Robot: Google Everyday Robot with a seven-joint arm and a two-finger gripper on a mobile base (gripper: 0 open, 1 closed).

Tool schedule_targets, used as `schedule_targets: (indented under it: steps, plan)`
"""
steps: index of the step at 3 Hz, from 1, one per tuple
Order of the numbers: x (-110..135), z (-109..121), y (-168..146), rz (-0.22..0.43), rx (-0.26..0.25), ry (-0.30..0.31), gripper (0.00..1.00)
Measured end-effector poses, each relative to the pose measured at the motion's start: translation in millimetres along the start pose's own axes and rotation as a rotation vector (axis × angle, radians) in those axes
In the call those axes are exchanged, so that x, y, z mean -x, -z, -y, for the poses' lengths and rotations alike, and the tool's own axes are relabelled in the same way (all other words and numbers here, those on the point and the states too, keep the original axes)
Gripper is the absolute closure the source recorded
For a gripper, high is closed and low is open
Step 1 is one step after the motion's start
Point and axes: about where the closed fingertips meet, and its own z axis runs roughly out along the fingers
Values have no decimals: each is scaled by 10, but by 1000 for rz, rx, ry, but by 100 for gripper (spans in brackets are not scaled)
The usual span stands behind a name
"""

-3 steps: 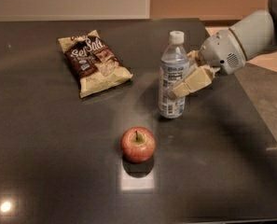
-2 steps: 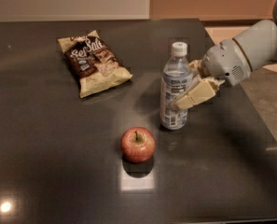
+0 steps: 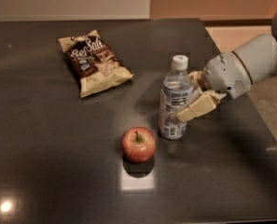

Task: Move blue plastic bottle near apple

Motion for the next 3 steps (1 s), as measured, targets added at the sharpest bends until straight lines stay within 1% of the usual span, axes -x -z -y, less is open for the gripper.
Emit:
schedule_targets:
  steps: [1, 2, 3]
  plan:
    - [-23, -56, -34, 42, 20, 19, 8]
    - [-12, -50, -44, 42, 19, 21, 0]
    - [-12, -50, -44, 42, 19, 21, 0]
